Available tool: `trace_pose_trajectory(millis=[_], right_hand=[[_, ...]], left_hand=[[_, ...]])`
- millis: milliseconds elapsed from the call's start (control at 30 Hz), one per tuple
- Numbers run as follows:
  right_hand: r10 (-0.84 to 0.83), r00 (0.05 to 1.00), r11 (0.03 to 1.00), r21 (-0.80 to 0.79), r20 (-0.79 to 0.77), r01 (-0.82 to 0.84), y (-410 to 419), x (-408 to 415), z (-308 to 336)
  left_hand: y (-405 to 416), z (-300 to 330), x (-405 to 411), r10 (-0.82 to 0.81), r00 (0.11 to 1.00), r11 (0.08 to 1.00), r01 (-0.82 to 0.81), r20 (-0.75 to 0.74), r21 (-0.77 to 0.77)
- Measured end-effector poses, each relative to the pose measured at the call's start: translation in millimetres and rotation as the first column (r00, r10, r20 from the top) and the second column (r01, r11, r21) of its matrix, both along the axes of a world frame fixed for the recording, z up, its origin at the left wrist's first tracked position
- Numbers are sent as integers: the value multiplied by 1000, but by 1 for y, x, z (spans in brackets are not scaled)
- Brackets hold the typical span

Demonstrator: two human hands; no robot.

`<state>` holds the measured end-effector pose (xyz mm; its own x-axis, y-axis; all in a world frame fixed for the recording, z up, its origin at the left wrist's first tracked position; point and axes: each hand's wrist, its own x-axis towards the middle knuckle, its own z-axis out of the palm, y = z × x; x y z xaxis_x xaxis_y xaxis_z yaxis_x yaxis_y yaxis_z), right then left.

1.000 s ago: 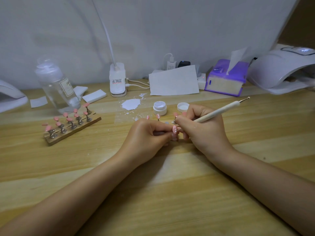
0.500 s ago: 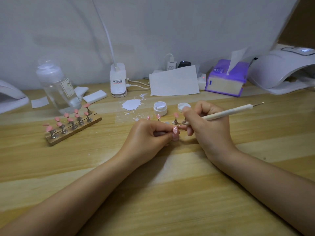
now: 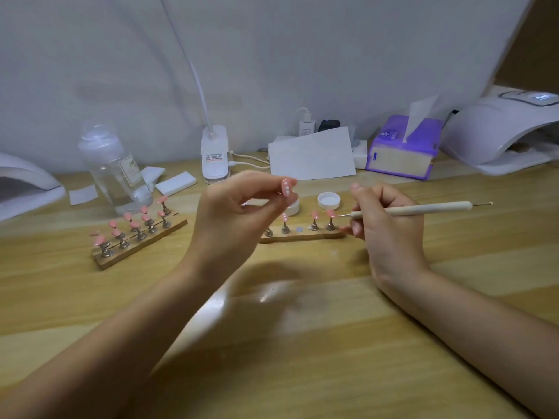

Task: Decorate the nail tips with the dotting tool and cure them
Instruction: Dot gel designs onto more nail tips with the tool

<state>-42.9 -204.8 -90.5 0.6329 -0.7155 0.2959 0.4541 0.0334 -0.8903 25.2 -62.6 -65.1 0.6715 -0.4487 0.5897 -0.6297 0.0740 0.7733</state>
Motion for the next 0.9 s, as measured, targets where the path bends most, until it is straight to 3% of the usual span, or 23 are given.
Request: trace_pose_trajectory(millis=[133,267,433,900], right_hand=[[9,1000,1000,11,-21,-9,-1,1,0],[17,999,1000,0,-29,-17,-1,0,0],[7,999,998,63,-42,-4,-5,2,-1],[3,996,996,91,-87,5,-5,2,-1]], left_hand=[[-6,2,12,-2,997,992,11,-77,122],[-13,0,16,18,996,953,8,-82,303],[-21,-6,18,20,994,906,26,-103,422],[-23,-17,27,67,989,855,12,-134,518]])
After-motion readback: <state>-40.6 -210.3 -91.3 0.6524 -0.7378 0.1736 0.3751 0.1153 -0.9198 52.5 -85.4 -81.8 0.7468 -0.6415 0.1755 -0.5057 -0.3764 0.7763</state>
